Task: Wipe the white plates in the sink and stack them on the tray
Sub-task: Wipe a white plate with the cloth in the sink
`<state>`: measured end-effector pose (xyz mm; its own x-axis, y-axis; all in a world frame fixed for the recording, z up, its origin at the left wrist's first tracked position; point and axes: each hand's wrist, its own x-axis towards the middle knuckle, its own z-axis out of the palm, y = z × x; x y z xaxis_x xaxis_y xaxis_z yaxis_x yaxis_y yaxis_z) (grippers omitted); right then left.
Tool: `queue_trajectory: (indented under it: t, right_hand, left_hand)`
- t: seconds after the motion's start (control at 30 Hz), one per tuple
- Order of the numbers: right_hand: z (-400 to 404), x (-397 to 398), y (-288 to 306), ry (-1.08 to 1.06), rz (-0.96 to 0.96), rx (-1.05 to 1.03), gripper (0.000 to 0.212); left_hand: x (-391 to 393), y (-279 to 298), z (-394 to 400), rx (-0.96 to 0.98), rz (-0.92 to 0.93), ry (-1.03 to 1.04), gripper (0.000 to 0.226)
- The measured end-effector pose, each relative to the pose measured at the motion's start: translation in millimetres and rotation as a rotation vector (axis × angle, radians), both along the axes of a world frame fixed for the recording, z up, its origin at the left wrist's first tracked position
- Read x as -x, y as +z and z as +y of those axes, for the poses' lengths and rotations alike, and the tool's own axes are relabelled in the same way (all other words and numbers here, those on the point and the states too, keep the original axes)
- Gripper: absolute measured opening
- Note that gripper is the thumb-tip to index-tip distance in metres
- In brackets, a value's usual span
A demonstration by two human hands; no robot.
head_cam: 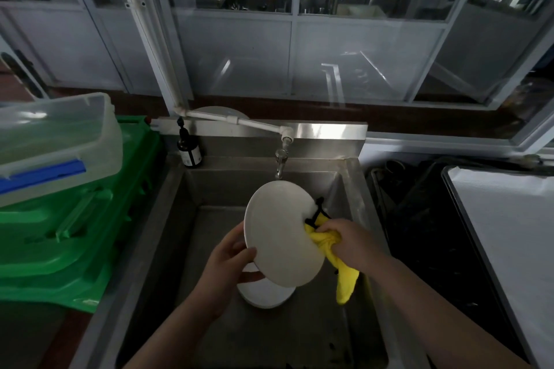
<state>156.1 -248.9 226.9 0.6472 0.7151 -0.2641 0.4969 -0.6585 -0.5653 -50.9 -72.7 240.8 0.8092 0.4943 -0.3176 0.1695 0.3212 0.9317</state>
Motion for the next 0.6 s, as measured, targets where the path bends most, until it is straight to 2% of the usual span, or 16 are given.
queue_trajectory:
  t: [0.2, 0.4, 0.6]
  right_hand:
    - [-2, -4, -2, -0.129, -0.056, -0.108, 0.059]
    - [0, 10, 2, -0.161, 0.067, -0.124, 0.054]
    - [13, 37, -5, -0.18, 0.169, -0.179, 0.049]
  left_hand:
    - [-9, 3, 1, 0.092, -0.037, 0.106, 0.049]
    - [-13, 0, 1, 0.138, -0.057, 0.179, 0.049]
    - [-14, 0, 1, 0.104, -0.081, 0.201, 0.054]
